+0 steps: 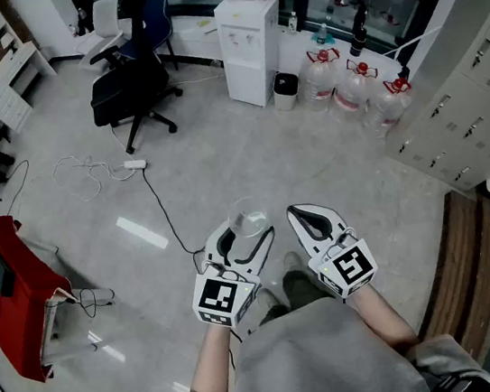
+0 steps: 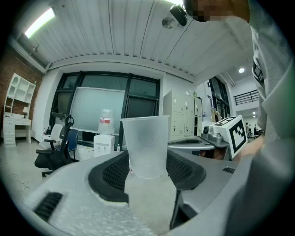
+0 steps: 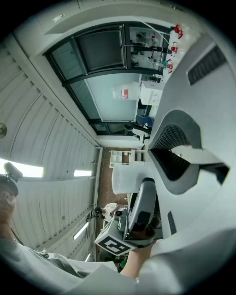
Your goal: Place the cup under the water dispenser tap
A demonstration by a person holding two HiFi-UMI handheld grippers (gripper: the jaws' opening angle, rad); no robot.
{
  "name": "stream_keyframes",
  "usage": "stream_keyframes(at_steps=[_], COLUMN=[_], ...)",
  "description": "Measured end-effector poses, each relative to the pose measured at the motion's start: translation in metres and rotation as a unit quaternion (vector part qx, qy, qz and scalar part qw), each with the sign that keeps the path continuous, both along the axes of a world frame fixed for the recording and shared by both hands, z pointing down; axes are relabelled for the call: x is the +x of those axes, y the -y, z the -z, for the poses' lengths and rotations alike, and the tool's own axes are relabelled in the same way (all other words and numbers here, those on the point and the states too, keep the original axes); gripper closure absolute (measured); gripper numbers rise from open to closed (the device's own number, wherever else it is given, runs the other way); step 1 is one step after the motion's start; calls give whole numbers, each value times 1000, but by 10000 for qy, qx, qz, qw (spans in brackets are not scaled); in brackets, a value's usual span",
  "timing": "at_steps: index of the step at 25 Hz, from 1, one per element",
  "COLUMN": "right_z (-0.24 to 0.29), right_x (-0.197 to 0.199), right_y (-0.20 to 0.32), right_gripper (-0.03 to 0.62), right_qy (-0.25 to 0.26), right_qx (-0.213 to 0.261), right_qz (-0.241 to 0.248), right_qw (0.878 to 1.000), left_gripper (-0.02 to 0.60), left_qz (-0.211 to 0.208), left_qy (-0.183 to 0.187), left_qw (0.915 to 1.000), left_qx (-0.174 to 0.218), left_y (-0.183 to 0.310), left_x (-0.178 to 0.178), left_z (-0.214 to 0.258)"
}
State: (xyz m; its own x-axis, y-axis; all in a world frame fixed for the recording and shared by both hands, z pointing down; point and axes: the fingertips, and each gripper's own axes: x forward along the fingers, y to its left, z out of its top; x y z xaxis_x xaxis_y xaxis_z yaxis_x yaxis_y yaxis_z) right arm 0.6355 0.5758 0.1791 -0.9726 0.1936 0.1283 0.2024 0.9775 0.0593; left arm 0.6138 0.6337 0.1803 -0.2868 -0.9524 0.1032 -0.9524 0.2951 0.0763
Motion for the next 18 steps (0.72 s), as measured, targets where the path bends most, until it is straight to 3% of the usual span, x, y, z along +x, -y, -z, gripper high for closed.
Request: stream_keyframes(at_steps=[10,18], right_z=[-6,-17], right_x=[-4,-37], right_y=[27,84], right_gripper=[583,583], right_qy=[-44,-31], right_qx=[-16,-31], right_qz=[-26,-85], right_qw=[10000,10000], left_gripper=[328,328], left_qz=[-95,-75], left_qy=[-47,-113], left_qw=[9999,9997], left_qx=[-73,-209], left_y=[32,90], left_x=[-3,-36], left_z=[-8,-12])
